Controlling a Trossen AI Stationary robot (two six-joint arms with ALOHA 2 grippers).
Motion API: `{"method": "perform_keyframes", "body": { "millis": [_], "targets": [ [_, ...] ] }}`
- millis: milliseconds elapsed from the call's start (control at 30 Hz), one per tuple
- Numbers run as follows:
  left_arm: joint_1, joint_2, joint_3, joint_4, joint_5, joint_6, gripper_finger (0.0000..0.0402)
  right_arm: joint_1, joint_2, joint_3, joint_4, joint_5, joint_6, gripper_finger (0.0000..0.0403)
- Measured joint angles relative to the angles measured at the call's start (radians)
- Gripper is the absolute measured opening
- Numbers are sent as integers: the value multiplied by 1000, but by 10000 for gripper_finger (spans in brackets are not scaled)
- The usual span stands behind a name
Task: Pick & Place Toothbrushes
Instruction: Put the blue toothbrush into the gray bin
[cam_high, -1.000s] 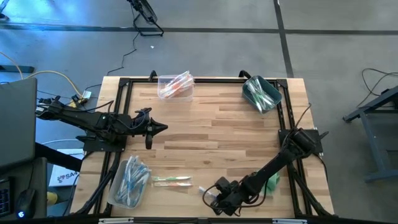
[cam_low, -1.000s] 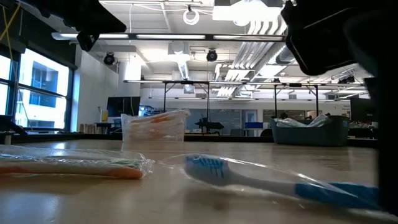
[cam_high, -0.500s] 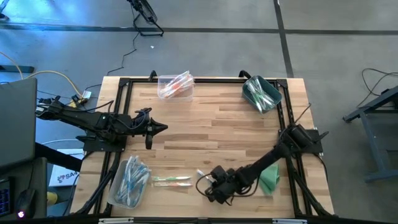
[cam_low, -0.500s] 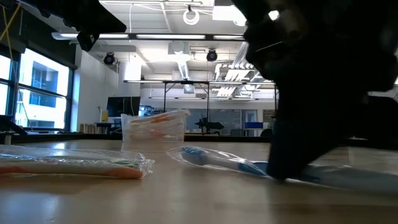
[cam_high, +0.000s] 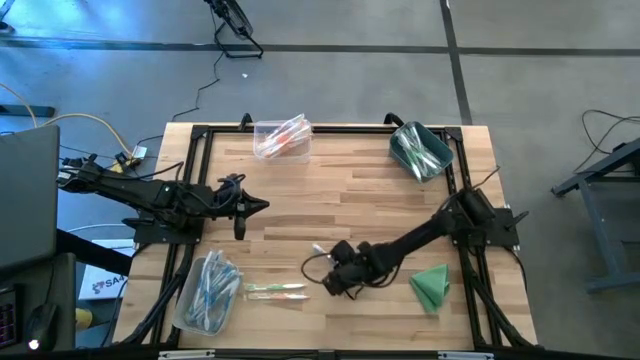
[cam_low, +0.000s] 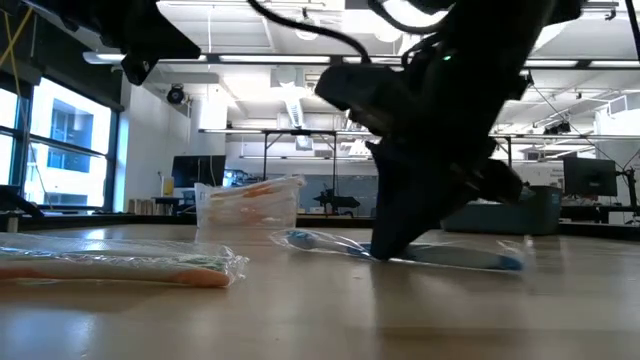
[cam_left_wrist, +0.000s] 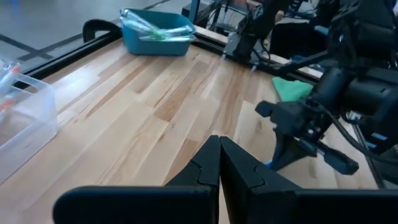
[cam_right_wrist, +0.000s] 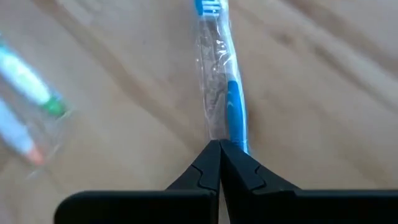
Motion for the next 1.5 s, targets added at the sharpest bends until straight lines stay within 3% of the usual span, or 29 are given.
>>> {"method": "perform_keyframes", "body": {
  "millis": [267, 733, 1067, 1167, 1300, 1500],
  "targets": [
    [0, 0, 0, -28, -1, -1, 0, -83, -23, -1, -19, -28, -99, 2],
    [0, 0, 0, -35, -1, -1, 0, -132, -215, 0, -119, -6, -239, 2],
    [0, 0, 0, -34, -1, -1, 0, -128, -242, 0, -107, -242, -350, 2],
    [0, 0, 0, -34, 0, -1, 0, -123, -237, 0, -115, -255, -354, 3],
    [0, 0, 0, -33, 0, -1, 0, -118, -237, 0, -111, -221, -396, 27],
    [0, 0, 0, -33, 0, -1, 0, -118, -223, 0, -134, -209, -399, 109]
  ]
}}
